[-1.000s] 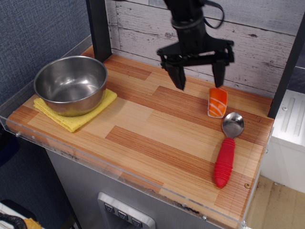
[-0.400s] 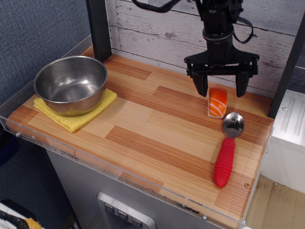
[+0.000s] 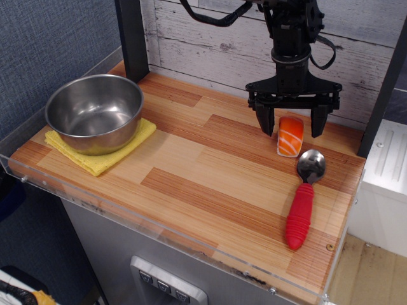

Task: Put the sushi inside the bowl.

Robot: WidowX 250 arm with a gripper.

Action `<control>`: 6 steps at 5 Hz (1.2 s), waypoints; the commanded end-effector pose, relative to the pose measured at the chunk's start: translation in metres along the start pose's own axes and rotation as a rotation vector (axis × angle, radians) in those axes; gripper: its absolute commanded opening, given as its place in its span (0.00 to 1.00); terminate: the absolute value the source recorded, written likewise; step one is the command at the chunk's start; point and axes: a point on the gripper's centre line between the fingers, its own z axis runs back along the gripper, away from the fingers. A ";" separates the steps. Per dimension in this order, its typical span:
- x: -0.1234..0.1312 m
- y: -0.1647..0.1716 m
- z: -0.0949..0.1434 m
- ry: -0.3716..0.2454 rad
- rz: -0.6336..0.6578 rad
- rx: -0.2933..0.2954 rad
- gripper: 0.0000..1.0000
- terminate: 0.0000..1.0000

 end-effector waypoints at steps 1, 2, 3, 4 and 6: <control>0.006 0.011 0.013 -0.049 0.056 0.034 0.00 0.00; 0.004 0.012 0.016 -0.053 0.063 0.043 0.00 0.00; 0.002 0.013 0.020 -0.061 0.062 0.049 0.00 0.00; 0.004 0.015 0.027 -0.073 0.058 0.036 0.00 0.00; 0.009 0.026 0.069 -0.132 0.057 0.012 0.00 0.00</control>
